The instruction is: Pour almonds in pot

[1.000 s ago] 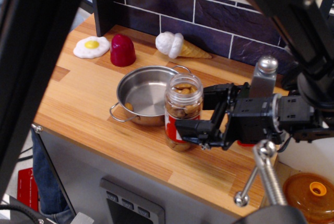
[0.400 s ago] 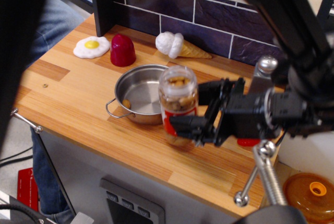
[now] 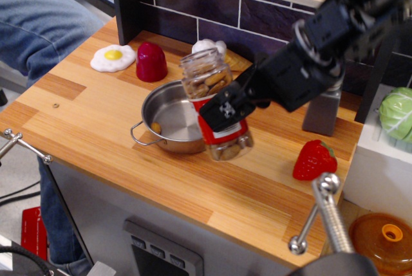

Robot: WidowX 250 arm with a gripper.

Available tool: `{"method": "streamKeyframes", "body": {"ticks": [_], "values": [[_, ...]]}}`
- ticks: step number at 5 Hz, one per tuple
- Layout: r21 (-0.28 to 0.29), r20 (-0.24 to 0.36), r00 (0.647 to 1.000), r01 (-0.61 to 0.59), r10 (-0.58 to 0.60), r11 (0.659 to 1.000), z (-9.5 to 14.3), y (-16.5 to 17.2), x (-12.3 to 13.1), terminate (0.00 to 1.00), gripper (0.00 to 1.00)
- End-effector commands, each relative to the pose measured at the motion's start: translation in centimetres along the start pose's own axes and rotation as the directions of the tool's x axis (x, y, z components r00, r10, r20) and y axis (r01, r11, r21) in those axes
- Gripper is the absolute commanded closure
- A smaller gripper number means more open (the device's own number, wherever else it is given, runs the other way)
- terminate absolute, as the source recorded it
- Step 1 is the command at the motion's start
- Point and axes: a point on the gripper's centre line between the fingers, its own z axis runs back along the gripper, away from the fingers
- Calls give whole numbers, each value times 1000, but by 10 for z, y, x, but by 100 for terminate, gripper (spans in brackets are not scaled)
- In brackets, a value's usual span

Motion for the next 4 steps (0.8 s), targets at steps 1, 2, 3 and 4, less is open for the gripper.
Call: {"method": "streamKeyframes", "body": {"ticks": [1,2,3,4], "values": [[90,389,912,99,-127,991,12,-5,-6,0,100],[84,551,811,181,-197,980,27,-10,-4,0,100],[74,629,738,255,-244,964,25,-15,0,0,100],[64,732,623,342,-277,937,24,-15,-6,0,100]]}}
